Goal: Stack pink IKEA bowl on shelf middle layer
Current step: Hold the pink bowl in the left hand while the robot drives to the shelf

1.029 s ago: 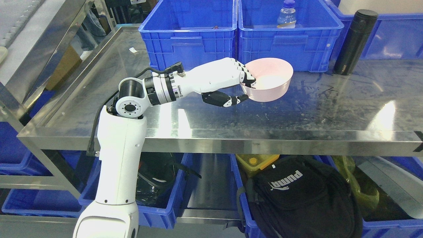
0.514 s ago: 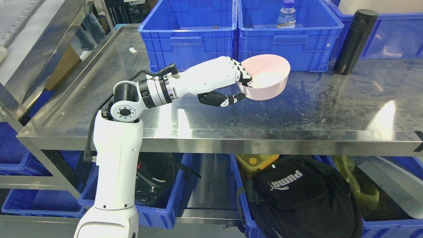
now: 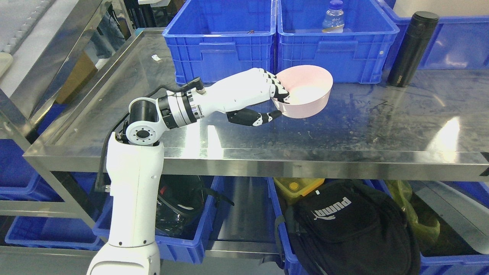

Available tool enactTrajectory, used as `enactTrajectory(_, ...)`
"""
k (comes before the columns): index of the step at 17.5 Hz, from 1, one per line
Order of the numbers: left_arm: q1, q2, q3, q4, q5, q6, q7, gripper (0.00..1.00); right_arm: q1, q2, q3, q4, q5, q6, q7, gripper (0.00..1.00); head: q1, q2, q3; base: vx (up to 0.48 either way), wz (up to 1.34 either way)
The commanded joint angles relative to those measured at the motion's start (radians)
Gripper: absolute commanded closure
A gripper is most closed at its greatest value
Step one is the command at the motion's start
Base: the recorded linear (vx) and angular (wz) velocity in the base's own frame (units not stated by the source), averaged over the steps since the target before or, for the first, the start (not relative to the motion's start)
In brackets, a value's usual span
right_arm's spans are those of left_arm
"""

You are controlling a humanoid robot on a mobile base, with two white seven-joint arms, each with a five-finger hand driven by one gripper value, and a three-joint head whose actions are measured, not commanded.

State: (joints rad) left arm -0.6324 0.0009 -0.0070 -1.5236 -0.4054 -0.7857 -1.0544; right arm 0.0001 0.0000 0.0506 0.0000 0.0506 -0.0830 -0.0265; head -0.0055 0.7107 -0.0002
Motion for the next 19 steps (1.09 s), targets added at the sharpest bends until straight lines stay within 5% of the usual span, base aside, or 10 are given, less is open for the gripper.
enactTrajectory(1, -0.012, 0.021, 0.009, -0.036, -0.001, 0.000, -0.001, 0.99, 0.021, -0.017, 0.000, -0.017, 0.000, 0.000, 0.000, 0.00, 0.0000, 0.000, 0.000, -0.012, 0.05)
enactTrajectory(19, 0.057, 0.017, 0.007, -0.055, -0.009, 0.000, 0.001, 0.99, 0.021, -0.017, 0.000, -0.017, 0.000, 0.000, 0.000, 0.00, 0.0000, 0.000, 0.000, 0.030, 0.35)
